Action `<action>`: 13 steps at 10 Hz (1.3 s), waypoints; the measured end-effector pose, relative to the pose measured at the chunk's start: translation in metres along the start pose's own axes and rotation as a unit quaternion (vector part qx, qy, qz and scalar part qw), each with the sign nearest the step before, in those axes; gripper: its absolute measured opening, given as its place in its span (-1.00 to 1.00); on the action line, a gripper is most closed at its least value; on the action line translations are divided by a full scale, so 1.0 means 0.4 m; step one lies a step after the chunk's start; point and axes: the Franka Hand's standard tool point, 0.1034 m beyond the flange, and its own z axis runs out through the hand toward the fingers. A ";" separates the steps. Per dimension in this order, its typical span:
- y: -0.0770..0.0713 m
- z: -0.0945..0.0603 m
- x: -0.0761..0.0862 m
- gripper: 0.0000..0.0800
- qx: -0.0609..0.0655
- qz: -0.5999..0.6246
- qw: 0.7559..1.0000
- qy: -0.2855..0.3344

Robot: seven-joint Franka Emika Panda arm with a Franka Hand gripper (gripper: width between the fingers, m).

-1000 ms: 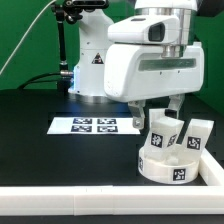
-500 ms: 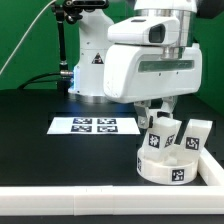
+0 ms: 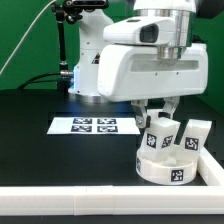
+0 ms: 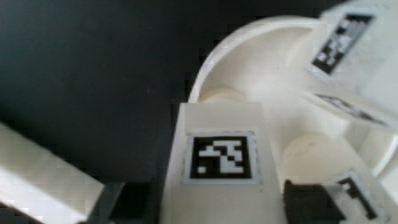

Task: Assemble stool

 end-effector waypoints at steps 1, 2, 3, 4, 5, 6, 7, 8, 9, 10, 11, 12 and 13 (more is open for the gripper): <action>0.001 0.001 0.001 -0.16 -0.003 0.046 0.999 0.005; -0.001 0.001 0.004 -0.16 -0.004 0.107 0.994 0.010; -0.003 0.002 0.006 -0.16 -0.006 0.158 0.987 0.016; -0.003 0.002 0.007 -0.16 -0.005 0.202 0.979 0.021; -0.008 0.003 0.010 -0.16 -0.003 0.272 0.962 0.026; -0.015 0.003 0.011 -0.16 -0.001 0.323 0.946 0.026; -0.020 0.003 0.013 -0.16 0.003 0.372 0.928 0.026; -0.029 0.003 0.015 -0.16 0.008 0.430 0.902 0.026; -0.040 0.002 0.019 -0.16 0.011 0.475 0.880 0.026; -0.049 0.001 0.023 -0.16 0.012 0.500 0.865 0.026; -0.057 0.001 0.027 -0.16 0.016 0.546 0.837 0.025; -0.055 0.000 0.028 -0.16 0.017 0.551 0.834 0.021; -0.057 0.001 0.029 -0.16 0.020 0.578 0.816 0.020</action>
Offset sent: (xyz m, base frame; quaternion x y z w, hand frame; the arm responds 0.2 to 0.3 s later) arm -0.0107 0.0062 -0.0117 0.0300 0.0094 0.2363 0.9712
